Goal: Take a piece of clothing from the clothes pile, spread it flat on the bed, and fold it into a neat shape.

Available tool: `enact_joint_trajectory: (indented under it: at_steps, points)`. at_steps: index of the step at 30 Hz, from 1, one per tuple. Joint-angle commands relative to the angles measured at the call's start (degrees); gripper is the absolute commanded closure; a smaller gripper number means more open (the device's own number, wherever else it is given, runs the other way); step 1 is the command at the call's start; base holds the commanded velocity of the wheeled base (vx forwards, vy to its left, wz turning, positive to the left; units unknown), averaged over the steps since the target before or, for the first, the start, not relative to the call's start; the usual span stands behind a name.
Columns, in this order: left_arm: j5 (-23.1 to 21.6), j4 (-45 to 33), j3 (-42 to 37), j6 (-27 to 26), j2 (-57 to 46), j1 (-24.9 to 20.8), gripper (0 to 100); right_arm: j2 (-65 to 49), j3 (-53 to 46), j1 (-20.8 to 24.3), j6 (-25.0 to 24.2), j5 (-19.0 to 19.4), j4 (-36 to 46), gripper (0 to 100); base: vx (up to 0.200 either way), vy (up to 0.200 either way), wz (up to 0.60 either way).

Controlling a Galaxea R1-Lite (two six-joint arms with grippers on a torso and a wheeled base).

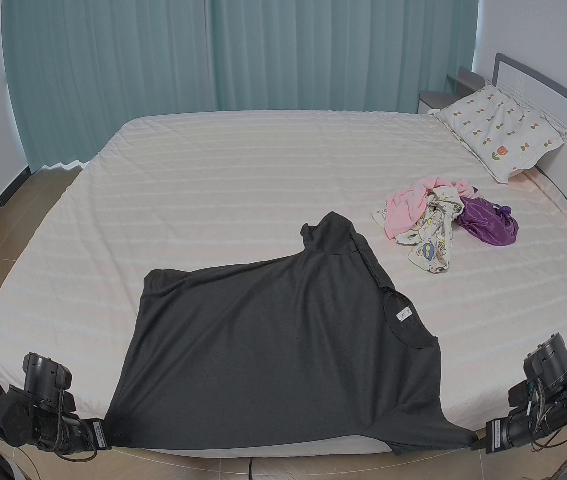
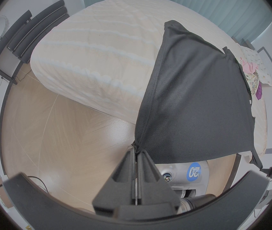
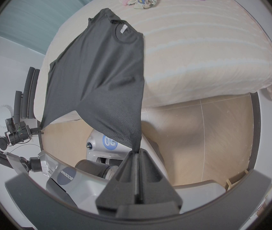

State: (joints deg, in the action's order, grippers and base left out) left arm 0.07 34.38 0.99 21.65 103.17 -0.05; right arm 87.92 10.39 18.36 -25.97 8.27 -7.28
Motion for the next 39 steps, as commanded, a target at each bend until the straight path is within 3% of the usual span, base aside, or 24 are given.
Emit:
enact_joint_trajectory:
  at_steps: [1,12,16,24,34,39]
  points:
    - [0.01,-0.63,-0.28,0.15,-3.24,-0.21,100,-4.86,5.26,0.19,0.04,0.26,3.59,100,0.000,0.000,0.00]
    - [0.19,-0.89,5.60,1.03,-5.35,0.58,100,-4.25,11.50,-0.25,-0.49,0.35,3.32,100,0.000,0.000,0.00]
    - [0.28,-1.07,10.35,5.86,-7.10,0.49,100,-3.90,16.51,-0.25,-0.58,0.44,3.32,100,0.000,0.000,0.00]
    - [0.37,-1.07,14.04,7.18,-6.67,0.49,100,0.59,24.24,-0.34,-0.14,-0.09,3.32,100,0.000,0.000,0.00]
    - [2.21,-0.72,19.93,10.17,-0.69,0.58,100,6.92,32.77,-0.96,-0.14,-0.62,3.06,100,0.000,0.000,0.00]
    - [2.48,-0.72,24.15,10.52,3.53,0.58,100,10.69,34.79,-1.04,-0.14,-1.85,-1.16,100,0.000,0.000,0.00]
